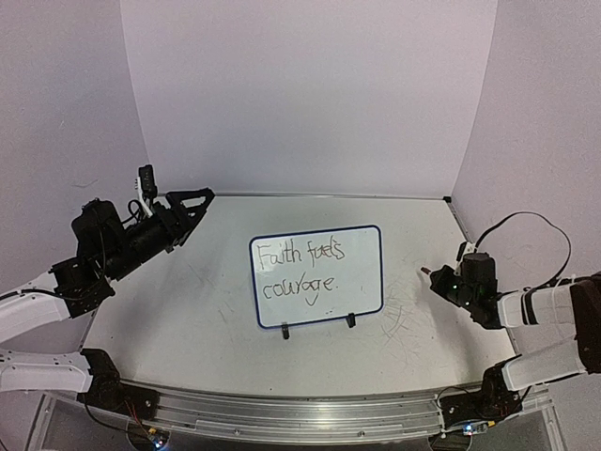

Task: Write a sentence on the whiteboard
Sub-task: Put down the whiteboard stand at the corner of the board.

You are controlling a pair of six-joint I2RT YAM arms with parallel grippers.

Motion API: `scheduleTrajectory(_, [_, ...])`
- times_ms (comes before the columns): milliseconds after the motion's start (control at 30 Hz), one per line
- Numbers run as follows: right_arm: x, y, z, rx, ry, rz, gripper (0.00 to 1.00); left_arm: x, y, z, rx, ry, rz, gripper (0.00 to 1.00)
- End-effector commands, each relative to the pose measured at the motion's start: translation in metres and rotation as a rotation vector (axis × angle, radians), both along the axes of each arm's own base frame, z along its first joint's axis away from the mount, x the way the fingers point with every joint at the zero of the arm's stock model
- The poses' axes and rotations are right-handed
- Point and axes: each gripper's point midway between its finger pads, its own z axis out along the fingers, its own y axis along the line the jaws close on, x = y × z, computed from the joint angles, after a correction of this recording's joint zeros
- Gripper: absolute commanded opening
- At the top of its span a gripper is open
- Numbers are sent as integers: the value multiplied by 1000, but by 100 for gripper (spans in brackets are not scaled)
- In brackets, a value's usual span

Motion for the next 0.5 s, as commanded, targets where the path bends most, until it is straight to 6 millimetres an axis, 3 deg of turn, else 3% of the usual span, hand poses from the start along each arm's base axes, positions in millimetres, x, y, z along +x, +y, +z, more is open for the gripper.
scheduleTrajectory(0, [2, 1, -1, 52, 18, -24, 13, -3, 1, 30, -16, -78, -5, 74])
scheduleTrajectory(267, [-5, -5, 4, 2, 55, -33, 31, -7, 7, 55, 42, -162, 13, 76])
scheduleTrajectory(367, [-7, -13, 25, -37, 34, -52, 37, -4, 12, 69, 115, -195, 54, 76])
scheduleTrajectory(467, [-8, -17, 65, -79, -29, -46, 47, -3, 21, 90, 190, -245, 109, 77])
